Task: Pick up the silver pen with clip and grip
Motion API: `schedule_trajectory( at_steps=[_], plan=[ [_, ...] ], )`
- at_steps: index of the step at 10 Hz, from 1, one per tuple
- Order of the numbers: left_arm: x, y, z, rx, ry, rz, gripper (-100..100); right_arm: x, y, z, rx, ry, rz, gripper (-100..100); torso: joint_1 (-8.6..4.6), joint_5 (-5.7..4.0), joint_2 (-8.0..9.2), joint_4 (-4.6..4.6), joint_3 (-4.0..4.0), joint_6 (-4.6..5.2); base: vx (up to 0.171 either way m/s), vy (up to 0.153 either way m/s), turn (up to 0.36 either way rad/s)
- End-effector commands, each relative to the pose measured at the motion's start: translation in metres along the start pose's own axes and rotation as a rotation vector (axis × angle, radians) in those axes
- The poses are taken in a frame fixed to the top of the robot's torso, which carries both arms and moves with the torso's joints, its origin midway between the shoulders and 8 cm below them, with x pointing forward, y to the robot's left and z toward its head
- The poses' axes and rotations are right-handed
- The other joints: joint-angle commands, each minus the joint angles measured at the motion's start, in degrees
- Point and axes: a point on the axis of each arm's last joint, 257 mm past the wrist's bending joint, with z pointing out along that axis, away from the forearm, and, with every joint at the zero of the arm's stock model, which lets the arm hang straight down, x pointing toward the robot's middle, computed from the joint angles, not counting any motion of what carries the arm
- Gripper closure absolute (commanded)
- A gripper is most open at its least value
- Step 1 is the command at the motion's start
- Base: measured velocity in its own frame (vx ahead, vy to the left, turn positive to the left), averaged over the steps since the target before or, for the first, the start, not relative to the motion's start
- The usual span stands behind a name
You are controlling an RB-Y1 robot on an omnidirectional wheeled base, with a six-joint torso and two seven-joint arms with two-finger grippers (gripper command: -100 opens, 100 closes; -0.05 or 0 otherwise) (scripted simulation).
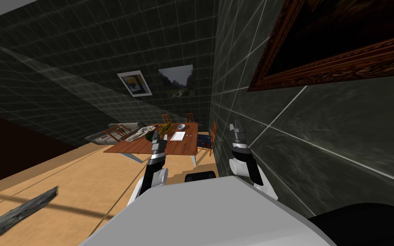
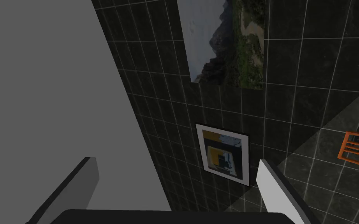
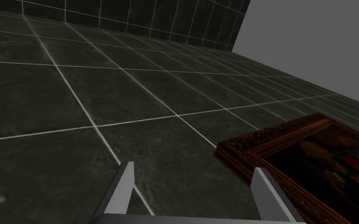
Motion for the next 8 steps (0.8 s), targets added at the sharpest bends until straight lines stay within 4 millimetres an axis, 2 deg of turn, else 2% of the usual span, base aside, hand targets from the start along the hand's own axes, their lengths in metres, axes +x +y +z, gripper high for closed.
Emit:
schedule_trajectory(
  at_steps=[1,4,8],
  plan=[
    [0.004,0.011,0.002,-0.025,0.030,-0.017,-100,0.000,0.000,0.000,0.000,0.000,0.000,0,0.00,0.00,0.00,0.00,0.00,0.00,0.000,0.000,0.000],
    [0.008,0.038,0.005,-0.087,0.062,-0.073,-100,0.000,0.000,0.000,0.000,0.000,0.000,0,0.01,0.00,-0.05,-0.01,-0.03,0.00,0.010,-0.003,0.012],
    [0.015,0.089,0.012,-0.211,0.071,-0.208,-100,0.000,0.000,0.000,0.000,0.000,0.000,0,0.00,0.00,-0.07,-0.02,-0.04,0.00,0.013,-0.002,0.017]
  ],
)
